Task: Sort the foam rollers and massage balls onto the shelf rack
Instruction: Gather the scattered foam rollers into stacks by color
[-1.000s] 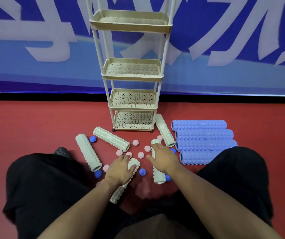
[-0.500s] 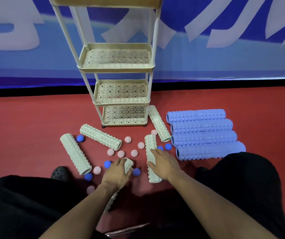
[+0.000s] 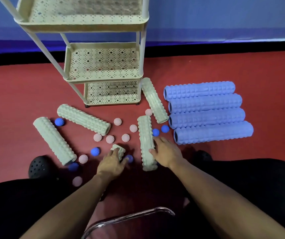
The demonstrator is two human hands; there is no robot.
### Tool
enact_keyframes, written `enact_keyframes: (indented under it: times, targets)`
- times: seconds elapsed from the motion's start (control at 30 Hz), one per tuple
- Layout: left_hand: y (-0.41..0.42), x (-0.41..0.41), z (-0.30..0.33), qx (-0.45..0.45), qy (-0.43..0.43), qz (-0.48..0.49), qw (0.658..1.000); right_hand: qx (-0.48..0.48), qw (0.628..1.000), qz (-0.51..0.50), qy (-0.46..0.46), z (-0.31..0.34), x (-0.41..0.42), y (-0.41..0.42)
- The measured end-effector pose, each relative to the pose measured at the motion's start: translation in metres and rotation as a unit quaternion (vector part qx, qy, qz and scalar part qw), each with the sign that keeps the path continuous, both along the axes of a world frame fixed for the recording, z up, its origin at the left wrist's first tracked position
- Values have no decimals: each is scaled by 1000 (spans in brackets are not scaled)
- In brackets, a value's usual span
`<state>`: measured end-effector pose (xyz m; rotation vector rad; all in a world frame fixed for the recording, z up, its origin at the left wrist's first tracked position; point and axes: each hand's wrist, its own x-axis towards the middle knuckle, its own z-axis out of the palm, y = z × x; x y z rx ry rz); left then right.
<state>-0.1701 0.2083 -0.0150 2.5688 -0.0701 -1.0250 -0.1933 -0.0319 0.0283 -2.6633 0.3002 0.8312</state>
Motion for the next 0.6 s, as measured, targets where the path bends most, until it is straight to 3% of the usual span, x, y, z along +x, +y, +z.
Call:
enact_keyframes:
  times: [0.23,0.4,0.6]
  targets:
    - [-30,27,-47,30,46,-13,998,4,1000,-12,19,-37,19,-39]
    - [-10,28,-82,120,86,45,988,22,999,-33,35,-68,22,-41]
    - [4,27,-115,144,100,99,979,42,997,-48,39,-97,25,-46]
